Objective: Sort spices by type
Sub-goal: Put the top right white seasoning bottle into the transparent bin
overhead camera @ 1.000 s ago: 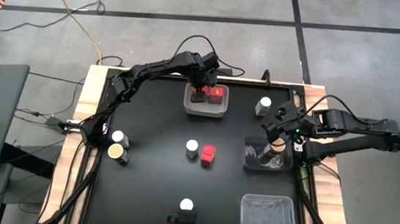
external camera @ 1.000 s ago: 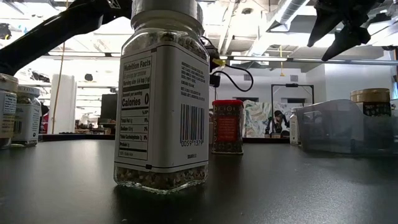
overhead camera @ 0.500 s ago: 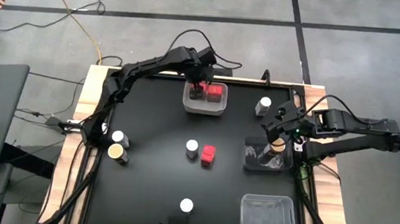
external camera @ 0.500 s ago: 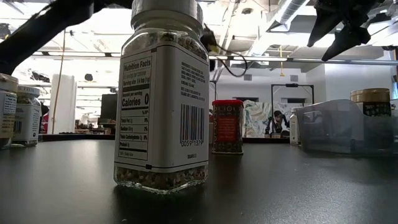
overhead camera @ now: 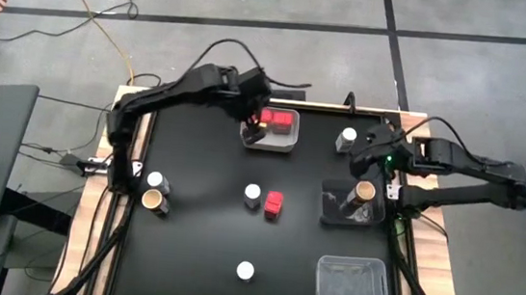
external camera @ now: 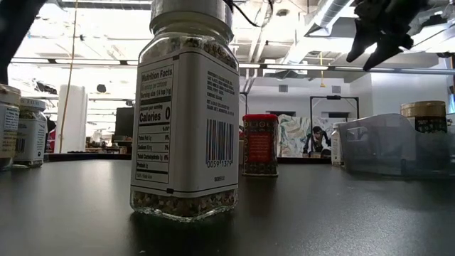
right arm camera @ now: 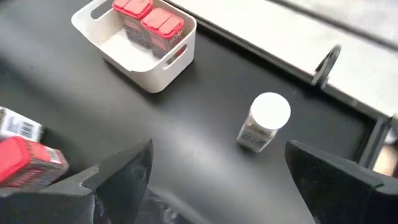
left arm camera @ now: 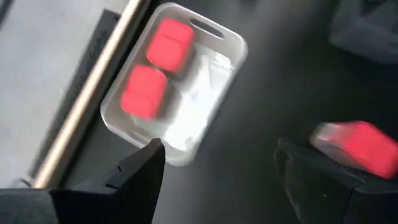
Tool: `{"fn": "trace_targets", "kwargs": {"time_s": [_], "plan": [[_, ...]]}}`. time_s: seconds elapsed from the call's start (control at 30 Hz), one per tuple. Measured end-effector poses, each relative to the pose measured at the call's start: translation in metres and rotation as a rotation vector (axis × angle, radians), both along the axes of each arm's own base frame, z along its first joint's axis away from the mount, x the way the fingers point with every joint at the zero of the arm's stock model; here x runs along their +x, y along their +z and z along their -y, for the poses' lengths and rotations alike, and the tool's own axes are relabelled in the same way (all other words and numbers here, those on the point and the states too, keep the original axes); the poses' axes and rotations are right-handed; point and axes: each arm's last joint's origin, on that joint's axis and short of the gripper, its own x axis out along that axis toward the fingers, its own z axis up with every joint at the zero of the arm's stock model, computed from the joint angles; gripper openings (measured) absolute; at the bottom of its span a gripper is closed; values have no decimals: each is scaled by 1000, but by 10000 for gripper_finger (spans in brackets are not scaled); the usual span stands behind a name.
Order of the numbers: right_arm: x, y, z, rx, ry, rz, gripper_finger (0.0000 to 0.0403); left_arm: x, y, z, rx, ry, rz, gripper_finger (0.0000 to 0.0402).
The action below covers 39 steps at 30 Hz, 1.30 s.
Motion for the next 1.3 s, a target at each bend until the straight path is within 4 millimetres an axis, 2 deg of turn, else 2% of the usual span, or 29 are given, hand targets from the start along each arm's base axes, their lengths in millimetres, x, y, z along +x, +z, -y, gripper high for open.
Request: {"fn": "trace_targets", "kwargs": {"time_s": [0.1, 0.23, 0.4, 0.53, 0.7, 0.8, 1.0, 1.13, 1.3], "plan": [[4, 4, 6, -93, 72, -28, 392, -14, 14, 28, -67, 60, 11, 290], [12, 13, 16, -183, 207, -29, 392, -15, 25, 69, -38, 16, 58, 290], [25, 27, 35, -135, 252, -70, 387, -2, 19, 114, 76, 9, 104, 290], [38, 38, 50, -113, 356, -197, 378, 7, 8, 138, 72, -71, 213, 290], [58, 42, 71, -54, 443, -408, 376, 8, -20, 144, 25, -154, 366, 290], [69, 33, 86, -3, 497, -546, 376, -3, -42, 145, -14, -200, 485, 290], [86, -1, 112, 135, 631, -786, 376, -48, -77, 142, -43, -214, 680, 290], [89, -17, 130, 206, 675, -805, 371, -79, -91, 139, -80, -180, 753, 290], [86, -34, 154, 284, 676, -834, 353, -104, -98, 137, -116, -149, 787, 290]]}}
